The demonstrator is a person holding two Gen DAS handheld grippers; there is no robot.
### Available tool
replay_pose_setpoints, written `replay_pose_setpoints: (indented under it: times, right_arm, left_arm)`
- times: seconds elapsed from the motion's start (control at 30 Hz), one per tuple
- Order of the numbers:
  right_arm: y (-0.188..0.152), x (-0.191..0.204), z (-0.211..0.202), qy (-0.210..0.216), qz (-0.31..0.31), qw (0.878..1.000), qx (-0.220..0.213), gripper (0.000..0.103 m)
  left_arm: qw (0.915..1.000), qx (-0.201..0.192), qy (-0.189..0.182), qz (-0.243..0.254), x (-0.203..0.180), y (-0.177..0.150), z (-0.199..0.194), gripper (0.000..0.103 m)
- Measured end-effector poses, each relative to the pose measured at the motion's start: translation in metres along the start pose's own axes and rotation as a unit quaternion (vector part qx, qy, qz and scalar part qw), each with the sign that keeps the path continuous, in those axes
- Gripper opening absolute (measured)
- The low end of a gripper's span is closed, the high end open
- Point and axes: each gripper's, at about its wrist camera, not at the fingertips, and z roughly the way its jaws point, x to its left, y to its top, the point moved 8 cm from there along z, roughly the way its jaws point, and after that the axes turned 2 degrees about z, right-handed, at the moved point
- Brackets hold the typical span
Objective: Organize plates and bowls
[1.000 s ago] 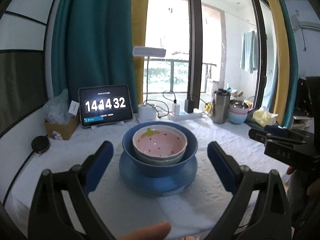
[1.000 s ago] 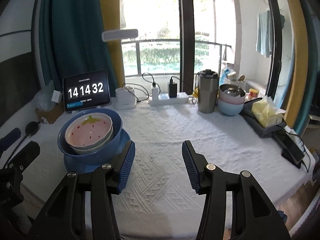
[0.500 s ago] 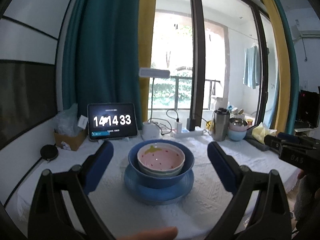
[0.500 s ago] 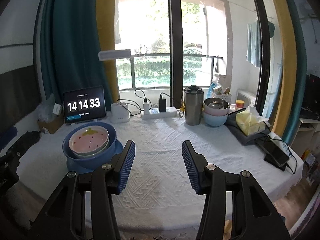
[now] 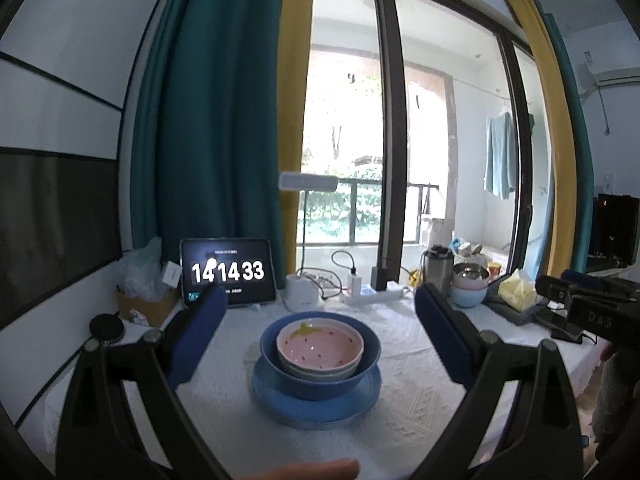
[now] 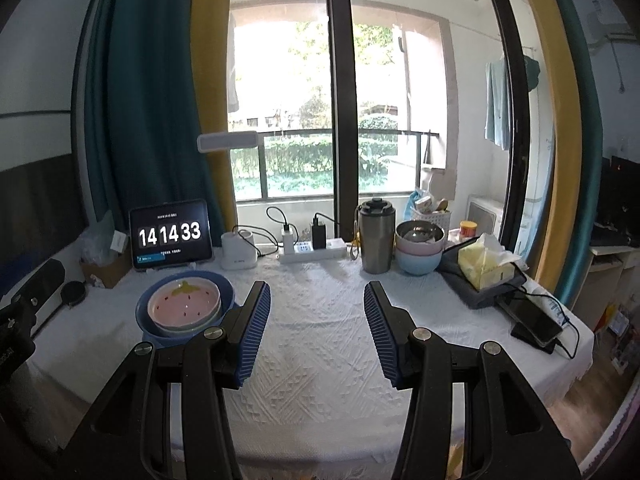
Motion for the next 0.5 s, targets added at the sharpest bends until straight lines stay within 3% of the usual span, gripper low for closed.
replay_pose_setpoints:
  times: [0.33, 0.5]
  right_arm:
    - [0.015, -0.006, -0.02, -0.004, 0.005, 1.0, -0.021, 0.052]
    - [0.017, -0.002, -0.019, -0.004, 0.0, 1.0, -0.022, 0.052]
  left_arm:
    - [0.9997, -0.023, 0.003, -0.009, 0.009, 0.017, -0.014, 0.096]
    - [0.9998, -0.009, 0.008, -0.017, 0.017, 0.011, -0.005, 0.096]
